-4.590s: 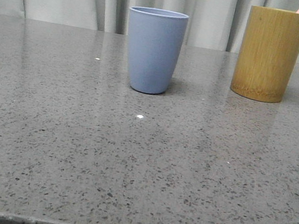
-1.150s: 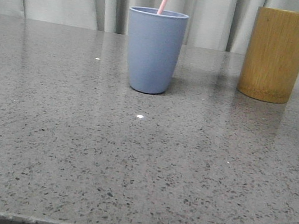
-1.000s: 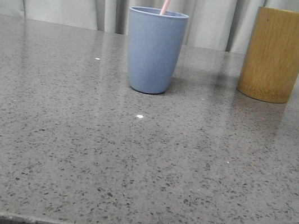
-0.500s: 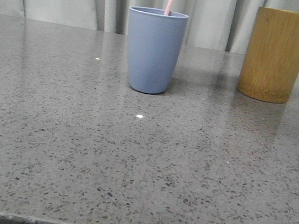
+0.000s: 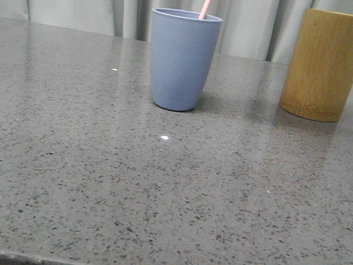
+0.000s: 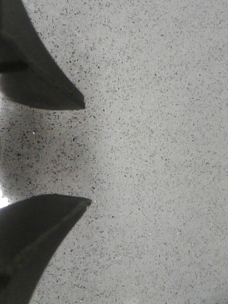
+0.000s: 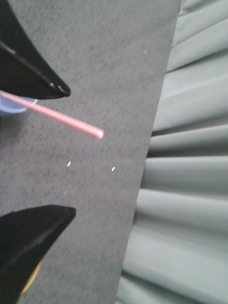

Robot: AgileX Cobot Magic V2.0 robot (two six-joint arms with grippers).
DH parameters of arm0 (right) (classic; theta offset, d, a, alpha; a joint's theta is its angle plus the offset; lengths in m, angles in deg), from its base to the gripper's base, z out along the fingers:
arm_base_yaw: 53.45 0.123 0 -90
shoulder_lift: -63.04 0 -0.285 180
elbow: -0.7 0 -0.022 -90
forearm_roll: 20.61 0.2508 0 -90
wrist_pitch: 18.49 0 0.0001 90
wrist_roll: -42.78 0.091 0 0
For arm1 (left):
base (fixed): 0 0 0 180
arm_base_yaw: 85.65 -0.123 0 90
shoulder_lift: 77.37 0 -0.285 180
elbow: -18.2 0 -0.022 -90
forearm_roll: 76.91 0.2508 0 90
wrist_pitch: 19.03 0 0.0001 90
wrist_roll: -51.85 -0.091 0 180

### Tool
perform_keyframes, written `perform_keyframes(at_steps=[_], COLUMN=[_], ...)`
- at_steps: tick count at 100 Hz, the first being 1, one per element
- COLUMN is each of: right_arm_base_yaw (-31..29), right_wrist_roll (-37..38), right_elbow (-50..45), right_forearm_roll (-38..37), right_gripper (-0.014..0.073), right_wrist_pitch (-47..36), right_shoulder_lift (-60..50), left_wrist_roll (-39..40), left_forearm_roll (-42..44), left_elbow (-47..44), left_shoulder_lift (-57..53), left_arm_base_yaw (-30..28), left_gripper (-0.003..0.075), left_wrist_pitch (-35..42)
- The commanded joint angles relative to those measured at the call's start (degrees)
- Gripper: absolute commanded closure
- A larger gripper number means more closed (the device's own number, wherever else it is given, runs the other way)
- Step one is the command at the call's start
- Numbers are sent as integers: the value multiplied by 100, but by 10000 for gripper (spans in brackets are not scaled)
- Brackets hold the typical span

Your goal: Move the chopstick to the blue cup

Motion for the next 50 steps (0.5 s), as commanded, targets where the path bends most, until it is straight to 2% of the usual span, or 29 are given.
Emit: perform_keyframes(at_steps=[1,24,50], right_arm_base_yaw=[-293,-1190,-1363], right_wrist_roll=[-62,-62,-62], right_elbow=[-74,-1386,-2973], right_forearm_roll=[-266,-342,-503], right_gripper=[105,105,105], right_wrist_pitch=[8,138,207], right_shoulder_lift=[-448,-1694,-3298], left_wrist_roll=[74,74,74], left_forearm_roll=[-78,-78,-78], left_elbow=[143,143,143], left_shoulder_lift=[-24,-24,-24], left_arm_base_yaw=[-16,-16,-16], left_gripper=[332,332,332], left_wrist_pitch=[283,209,209])
